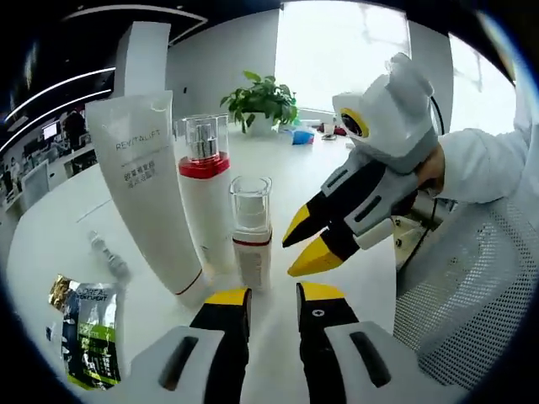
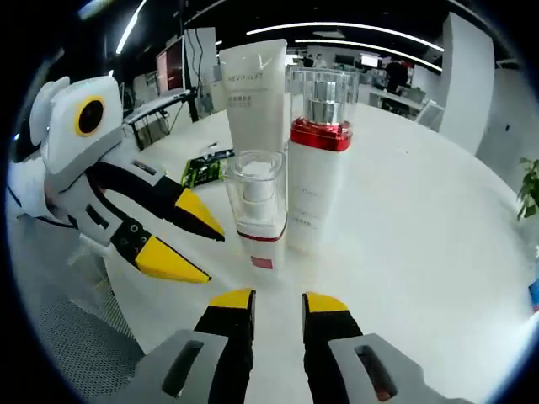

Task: Arrange the skincare products in the storage area until every visible bottle or jar stands upright without overlapping.

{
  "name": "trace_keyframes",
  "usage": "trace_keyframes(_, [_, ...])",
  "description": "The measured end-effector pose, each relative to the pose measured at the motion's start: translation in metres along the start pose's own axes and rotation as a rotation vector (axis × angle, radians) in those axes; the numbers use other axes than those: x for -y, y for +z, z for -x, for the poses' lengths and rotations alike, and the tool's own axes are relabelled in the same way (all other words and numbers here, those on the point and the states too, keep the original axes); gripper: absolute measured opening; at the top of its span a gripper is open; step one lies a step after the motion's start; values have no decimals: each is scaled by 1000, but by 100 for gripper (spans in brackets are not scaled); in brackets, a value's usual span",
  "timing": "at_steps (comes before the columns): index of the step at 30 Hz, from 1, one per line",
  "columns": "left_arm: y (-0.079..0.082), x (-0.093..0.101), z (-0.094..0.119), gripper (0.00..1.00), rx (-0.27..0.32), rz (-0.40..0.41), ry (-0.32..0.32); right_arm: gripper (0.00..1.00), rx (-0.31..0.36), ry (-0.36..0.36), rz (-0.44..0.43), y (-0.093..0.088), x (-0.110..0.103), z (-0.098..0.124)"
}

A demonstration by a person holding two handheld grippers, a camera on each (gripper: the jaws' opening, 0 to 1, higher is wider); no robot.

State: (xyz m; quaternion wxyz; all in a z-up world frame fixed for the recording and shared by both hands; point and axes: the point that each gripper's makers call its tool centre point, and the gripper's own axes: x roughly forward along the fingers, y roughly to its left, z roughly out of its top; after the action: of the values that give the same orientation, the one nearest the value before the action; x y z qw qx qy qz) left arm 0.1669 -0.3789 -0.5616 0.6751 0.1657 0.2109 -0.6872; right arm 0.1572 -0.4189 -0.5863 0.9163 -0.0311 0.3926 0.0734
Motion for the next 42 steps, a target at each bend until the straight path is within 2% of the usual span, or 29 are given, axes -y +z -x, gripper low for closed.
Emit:
trace_keyframes(8, [-12, 5, -15, 17, -47, -1, 0, 6, -24, 42, 68, -9, -3, -10])
trace_keyframes(14, [-20, 1, -20, 17, -68, 17, 12, 5, -17, 60, 145, -5, -4, -18])
trace_keyframes(20, [-18, 0, -21, 17, -58, 27, 12, 6, -3, 88, 175, -1, -8, -23])
trace_keyframes(42, [-19, -7, -32, 17, -78, 16, 3, 0, 9, 92, 170, 2, -11, -22])
